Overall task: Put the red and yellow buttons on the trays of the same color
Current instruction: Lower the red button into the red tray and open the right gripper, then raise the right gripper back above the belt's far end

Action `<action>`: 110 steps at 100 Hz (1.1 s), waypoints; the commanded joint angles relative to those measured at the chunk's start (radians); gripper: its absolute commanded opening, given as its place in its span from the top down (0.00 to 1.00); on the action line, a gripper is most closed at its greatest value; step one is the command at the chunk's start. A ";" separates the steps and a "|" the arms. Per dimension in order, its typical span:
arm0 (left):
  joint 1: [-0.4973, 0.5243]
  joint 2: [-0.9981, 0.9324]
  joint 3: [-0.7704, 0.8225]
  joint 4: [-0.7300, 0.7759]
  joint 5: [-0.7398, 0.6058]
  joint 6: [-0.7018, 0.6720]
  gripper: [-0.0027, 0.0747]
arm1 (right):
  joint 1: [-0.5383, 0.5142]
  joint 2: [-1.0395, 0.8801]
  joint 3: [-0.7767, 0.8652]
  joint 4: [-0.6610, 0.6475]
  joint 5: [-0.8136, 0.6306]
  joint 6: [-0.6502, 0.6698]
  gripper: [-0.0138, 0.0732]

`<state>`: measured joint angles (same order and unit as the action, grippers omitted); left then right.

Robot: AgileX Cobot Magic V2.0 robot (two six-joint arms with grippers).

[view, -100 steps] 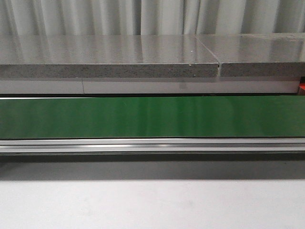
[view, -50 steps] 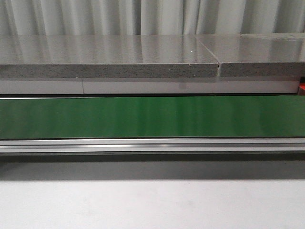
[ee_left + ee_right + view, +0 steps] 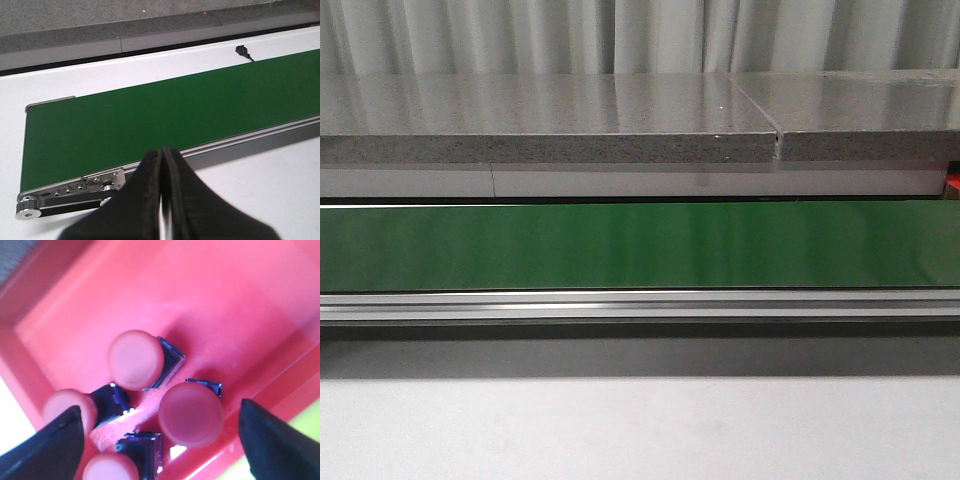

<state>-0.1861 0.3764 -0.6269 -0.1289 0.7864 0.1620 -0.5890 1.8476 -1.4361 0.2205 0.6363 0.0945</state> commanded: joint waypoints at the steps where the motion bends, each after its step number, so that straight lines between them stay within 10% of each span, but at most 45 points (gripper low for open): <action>1: -0.010 0.007 -0.027 -0.019 -0.067 -0.006 0.99 | 0.008 -0.094 -0.025 -0.042 -0.020 -0.045 0.17; 34: -0.010 0.007 -0.027 -0.019 -0.067 -0.006 0.99 | 0.080 -0.248 -0.025 -0.081 -0.004 -0.046 0.93; 110: -0.010 0.007 -0.027 -0.019 -0.067 -0.006 0.99 | 0.495 -0.491 0.007 -0.123 0.061 -0.050 0.92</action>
<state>-0.1861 0.3764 -0.6269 -0.1289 0.7864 0.1620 -0.1249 1.4165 -1.4218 0.1059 0.7523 0.0561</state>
